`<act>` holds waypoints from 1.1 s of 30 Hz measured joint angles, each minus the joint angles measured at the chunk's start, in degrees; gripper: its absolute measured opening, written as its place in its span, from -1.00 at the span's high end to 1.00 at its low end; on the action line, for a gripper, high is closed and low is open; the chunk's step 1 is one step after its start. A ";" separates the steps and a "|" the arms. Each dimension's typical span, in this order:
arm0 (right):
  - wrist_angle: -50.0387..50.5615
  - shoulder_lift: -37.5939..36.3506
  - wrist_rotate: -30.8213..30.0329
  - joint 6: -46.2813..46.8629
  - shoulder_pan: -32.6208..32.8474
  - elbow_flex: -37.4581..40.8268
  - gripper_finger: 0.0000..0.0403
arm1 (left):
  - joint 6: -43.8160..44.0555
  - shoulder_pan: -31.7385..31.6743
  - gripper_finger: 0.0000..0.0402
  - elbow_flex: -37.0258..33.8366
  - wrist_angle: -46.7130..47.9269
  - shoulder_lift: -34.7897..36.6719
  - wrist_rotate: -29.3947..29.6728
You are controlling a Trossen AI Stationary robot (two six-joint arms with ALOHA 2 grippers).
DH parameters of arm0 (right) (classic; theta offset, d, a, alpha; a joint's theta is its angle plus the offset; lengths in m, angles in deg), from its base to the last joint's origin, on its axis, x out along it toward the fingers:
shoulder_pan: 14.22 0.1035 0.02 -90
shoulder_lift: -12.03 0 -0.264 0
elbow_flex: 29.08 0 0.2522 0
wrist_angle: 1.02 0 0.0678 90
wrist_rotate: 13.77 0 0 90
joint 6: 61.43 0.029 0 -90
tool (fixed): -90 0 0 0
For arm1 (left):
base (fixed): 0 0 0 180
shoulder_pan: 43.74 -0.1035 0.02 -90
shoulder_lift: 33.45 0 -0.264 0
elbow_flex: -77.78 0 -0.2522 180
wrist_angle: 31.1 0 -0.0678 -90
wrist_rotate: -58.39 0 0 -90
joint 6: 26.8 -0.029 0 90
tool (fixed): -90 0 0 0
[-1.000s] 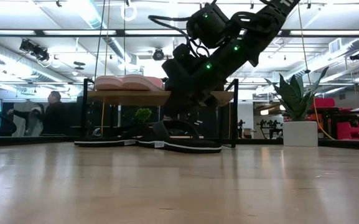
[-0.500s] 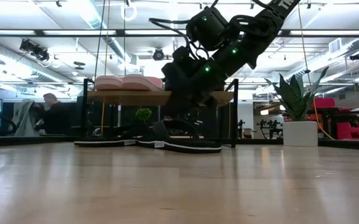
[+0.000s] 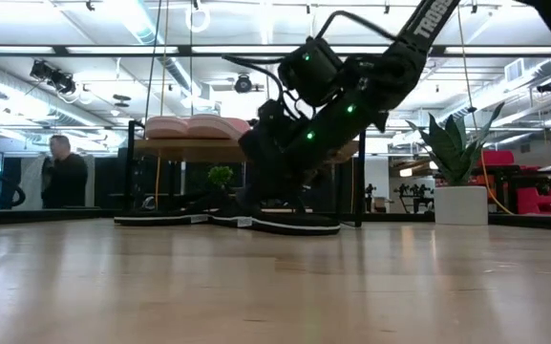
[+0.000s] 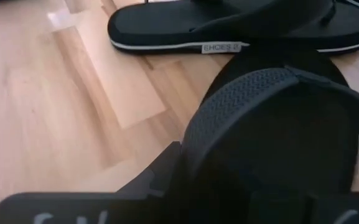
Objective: Pick and place slides into the shelf
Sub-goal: Move the black slipper under the shelf
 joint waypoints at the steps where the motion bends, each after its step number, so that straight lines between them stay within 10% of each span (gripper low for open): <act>1: -0.94 0.52 0.02 -0.04 -0.24 -0.01 0.57 | -0.32 0.00 0.89 0.00 0.01 0.00 0.00; 13: -4.62 4.34 -0.18 -1.07 -0.73 -0.14 0.94 | -1.14 0.00 0.93 0.00 0.08 0.00 0.00; 26: -2.22 -1.31 -28.02 3.25 6.04 0.08 0.98 | -0.85 0.17 0.94 0.00 0.14 0.00 0.00; 33: 1.88 -1.07 -25.22 11.00 2.16 0.06 0.98 | -0.78 0.17 0.96 0.00 0.09 0.00 -0.01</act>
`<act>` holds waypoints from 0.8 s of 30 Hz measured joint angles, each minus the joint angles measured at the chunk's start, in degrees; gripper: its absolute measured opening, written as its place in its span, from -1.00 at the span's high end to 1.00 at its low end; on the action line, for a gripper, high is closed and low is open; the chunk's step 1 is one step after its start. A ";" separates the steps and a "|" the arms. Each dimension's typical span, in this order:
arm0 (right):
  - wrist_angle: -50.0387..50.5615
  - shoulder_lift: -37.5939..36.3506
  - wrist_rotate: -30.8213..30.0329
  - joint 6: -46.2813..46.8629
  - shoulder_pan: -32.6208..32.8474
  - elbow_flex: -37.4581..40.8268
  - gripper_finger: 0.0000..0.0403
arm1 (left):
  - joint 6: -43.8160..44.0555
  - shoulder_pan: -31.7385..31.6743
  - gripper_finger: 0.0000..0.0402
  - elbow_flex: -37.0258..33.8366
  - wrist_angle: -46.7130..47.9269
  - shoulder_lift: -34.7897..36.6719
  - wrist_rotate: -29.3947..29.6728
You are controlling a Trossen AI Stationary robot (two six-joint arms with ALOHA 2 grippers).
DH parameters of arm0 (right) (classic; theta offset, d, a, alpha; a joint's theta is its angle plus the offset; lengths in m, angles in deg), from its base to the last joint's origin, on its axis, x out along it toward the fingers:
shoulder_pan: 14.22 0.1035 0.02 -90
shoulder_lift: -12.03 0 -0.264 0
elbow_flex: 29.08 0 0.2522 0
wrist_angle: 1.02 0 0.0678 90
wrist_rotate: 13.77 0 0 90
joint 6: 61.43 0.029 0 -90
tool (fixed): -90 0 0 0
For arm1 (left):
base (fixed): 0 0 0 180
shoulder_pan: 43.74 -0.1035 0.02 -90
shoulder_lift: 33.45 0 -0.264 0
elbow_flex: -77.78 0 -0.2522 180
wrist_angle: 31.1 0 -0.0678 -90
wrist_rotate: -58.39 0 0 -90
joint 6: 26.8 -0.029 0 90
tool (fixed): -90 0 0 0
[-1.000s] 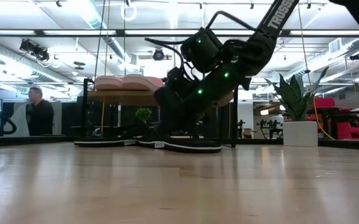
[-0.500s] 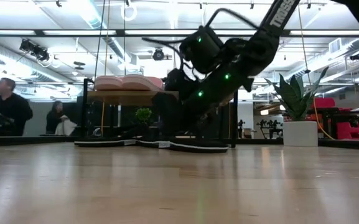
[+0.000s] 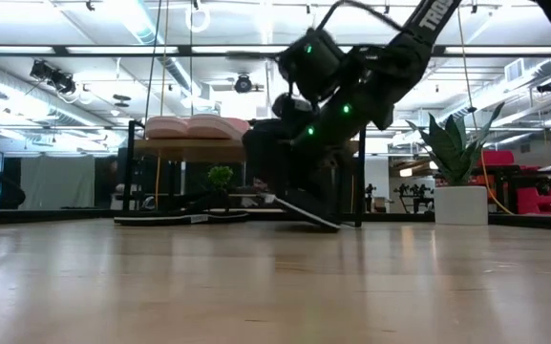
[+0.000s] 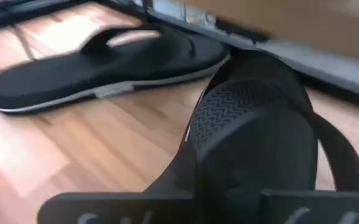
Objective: Pick and place slides into the shelf
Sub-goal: Move the black slipper under the shelf
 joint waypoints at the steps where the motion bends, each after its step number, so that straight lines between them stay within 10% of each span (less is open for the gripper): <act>1: 0.70 0.02 0.76 0.88 -0.68 0.02 0.98 | 0.16 0.00 0.94 0.00 0.01 0.00 0.00; 11: -3.19 0.07 15.58 -7.02 -6.16 0.00 0.86 | 0.31 0.00 0.92 0.00 -0.07 0.00 -0.01; 24: -1.36 0.00 18.53 -4.54 -4.49 -0.02 0.58 | 1.56 0.00 0.88 0.00 -0.10 0.00 -0.01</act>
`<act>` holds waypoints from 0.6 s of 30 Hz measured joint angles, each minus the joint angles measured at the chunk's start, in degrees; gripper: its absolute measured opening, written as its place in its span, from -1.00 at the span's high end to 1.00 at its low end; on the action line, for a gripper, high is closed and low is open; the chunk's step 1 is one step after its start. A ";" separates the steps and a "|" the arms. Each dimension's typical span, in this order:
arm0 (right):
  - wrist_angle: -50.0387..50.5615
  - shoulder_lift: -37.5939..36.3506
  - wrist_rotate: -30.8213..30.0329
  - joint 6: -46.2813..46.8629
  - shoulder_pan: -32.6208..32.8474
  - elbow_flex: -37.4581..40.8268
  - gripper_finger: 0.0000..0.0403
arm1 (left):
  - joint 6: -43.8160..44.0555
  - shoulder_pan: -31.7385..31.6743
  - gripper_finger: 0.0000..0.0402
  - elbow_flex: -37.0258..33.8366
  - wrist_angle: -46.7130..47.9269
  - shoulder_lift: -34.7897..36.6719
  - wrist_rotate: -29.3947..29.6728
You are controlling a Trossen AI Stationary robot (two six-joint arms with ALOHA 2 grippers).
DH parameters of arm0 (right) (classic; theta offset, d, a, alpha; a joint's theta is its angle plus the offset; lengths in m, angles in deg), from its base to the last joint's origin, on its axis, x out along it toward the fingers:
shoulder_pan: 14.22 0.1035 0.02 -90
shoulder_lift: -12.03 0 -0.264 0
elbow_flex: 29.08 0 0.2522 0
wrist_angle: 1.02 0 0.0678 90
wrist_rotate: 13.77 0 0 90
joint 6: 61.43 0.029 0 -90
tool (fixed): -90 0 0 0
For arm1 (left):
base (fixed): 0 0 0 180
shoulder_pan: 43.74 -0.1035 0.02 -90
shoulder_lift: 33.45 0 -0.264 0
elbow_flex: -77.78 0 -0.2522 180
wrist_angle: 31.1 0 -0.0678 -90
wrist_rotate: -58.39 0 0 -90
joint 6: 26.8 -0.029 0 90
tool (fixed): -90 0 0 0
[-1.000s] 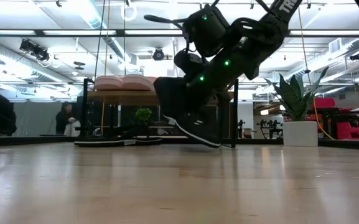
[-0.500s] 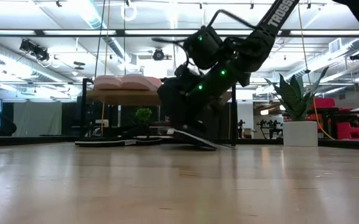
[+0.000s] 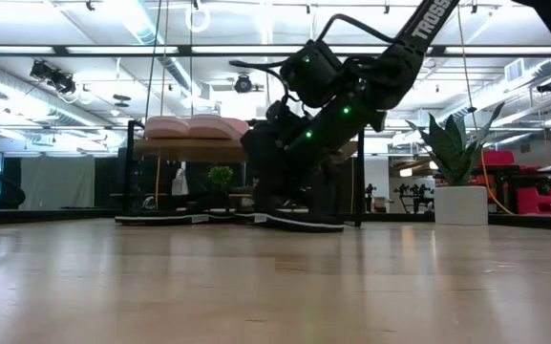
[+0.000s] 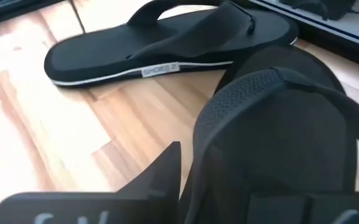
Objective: Pick and place slides into the shelf
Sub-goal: Move the black slipper under the shelf
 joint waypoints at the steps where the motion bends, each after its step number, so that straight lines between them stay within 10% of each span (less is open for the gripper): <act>1: 0.14 0.00 0.00 -0.22 0.24 -0.02 0.55 | 0.18 0.00 0.87 0.00 0.01 0.00 0.00; 13: 5.11 -0.63 -0.76 -3.73 6.73 -0.07 0.53 | 0.23 0.31 0.97 0.00 0.12 0.00 -0.61; 18: 15.74 -2.51 -11.29 -4.02 10.87 -0.07 0.65 | 0.19 1.85 0.92 0.00 0.15 0.00 -1.09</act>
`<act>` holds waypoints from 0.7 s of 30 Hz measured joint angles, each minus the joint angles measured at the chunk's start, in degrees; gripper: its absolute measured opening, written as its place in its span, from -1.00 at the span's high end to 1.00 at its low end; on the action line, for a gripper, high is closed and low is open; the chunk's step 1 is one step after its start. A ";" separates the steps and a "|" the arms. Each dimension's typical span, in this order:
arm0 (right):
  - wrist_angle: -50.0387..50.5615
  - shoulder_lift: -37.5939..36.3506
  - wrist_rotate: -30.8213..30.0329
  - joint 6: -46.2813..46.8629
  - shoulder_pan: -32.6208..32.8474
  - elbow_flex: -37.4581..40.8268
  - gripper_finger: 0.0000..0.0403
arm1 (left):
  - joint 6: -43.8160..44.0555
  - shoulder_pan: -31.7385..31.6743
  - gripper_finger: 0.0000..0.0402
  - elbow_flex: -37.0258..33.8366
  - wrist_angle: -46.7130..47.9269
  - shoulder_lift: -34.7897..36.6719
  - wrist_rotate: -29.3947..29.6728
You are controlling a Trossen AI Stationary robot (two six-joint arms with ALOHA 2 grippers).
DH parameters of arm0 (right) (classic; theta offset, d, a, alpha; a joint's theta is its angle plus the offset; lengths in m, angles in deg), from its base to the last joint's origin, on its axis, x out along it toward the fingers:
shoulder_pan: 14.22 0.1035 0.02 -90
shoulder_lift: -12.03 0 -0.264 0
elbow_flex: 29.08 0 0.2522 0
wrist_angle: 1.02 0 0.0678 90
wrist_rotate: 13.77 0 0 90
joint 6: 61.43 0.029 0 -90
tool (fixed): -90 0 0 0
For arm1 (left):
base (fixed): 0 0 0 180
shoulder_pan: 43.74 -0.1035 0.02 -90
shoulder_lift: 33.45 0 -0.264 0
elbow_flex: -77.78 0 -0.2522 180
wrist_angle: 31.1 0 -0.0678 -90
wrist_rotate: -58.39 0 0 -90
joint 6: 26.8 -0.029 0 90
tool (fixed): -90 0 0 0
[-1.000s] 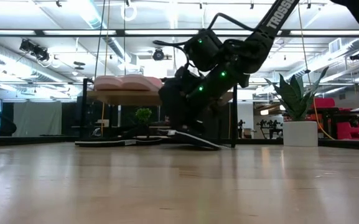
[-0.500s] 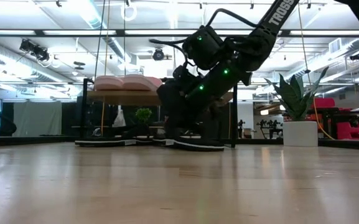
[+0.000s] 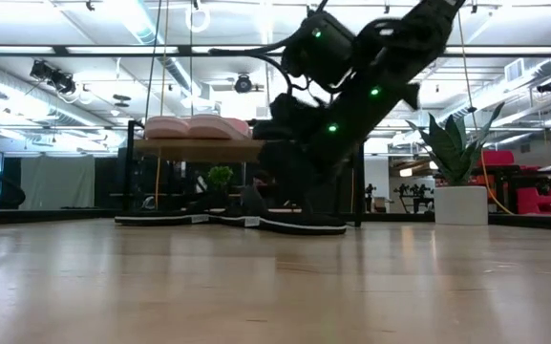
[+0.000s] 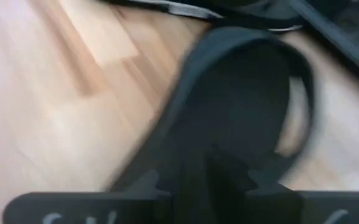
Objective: Pick and place slides into the shelf
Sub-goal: Move the black slipper under the shelf
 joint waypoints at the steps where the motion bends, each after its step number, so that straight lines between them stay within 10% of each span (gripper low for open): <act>1: 1.91 -0.44 -2.54 0.01 0.91 0.00 0.68 | 0.00 0.31 0.90 0.00 -0.01 0.00 0.00; 21: 10.10 -2.76 2.71 12.29 3.09 3.73 0.99 | 0.04 0.99 0.88 0.00 -0.59 0.00 0.00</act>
